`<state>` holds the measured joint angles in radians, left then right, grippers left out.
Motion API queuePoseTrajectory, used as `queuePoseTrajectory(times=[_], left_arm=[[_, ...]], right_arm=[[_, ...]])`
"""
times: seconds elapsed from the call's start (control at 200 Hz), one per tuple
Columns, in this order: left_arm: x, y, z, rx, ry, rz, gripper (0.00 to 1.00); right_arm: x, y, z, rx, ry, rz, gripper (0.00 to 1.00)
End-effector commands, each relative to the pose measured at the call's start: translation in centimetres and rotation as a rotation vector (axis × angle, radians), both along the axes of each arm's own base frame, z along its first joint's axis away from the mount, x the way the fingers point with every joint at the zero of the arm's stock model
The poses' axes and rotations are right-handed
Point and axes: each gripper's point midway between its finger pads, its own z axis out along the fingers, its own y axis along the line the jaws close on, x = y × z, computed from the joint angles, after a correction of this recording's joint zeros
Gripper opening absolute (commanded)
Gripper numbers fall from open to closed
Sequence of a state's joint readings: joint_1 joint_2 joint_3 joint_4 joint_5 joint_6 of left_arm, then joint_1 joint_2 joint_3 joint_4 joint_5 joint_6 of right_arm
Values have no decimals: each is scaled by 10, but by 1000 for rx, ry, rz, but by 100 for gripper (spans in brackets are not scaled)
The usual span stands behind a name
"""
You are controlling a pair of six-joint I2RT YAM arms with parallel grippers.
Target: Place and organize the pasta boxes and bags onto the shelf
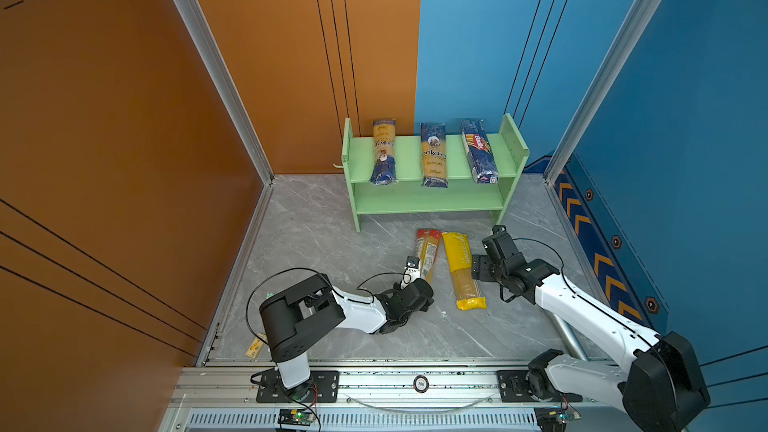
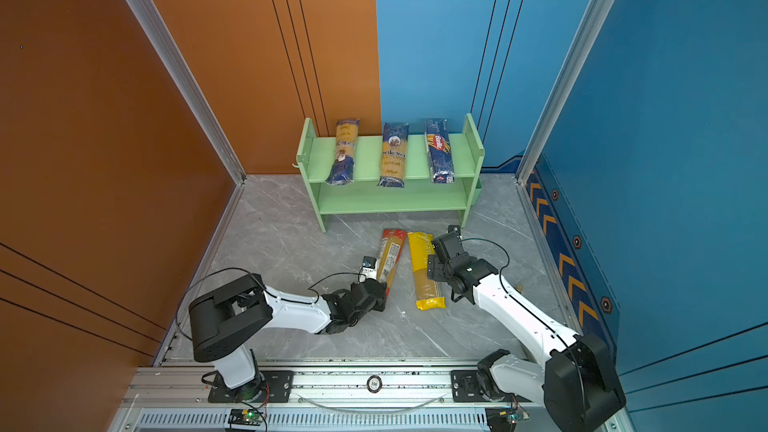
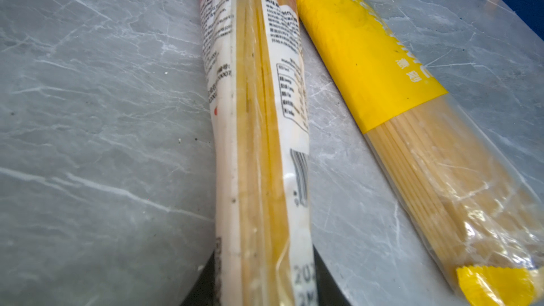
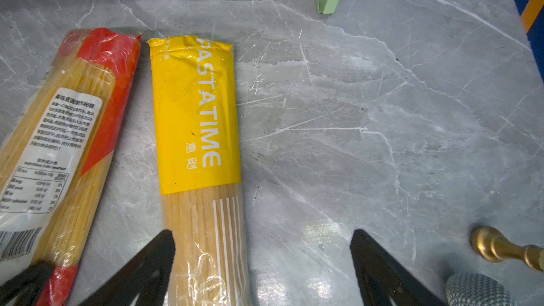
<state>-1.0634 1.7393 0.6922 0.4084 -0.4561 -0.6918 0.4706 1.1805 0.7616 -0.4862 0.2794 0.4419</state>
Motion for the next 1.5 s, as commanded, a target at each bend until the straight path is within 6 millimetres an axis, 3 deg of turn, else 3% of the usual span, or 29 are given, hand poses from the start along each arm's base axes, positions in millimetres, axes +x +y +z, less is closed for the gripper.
queuePoseTrajectory(times=[0.0, 0.516, 0.771, 1.166, 1.492], left_arm=[[-13, 15, -5, 36, 32, 11, 0], [-20, 18, 39, -64, 32, -5, 0], [-25, 15, 73, -165, 31, -26, 0], [-31, 27, 107, -244, -1, -17, 0], [-46, 34, 155, -257, -7, -99, 0]], right_arm=[[-2, 0, -2, 11, 6, 6, 91], [-3, -1, -6, 15, 13, 1, 91], [-2, 0, -8, 16, 15, 1, 91], [-1, 0, -11, 13, 21, -1, 91], [-1, 0, -11, 13, 22, -3, 91]])
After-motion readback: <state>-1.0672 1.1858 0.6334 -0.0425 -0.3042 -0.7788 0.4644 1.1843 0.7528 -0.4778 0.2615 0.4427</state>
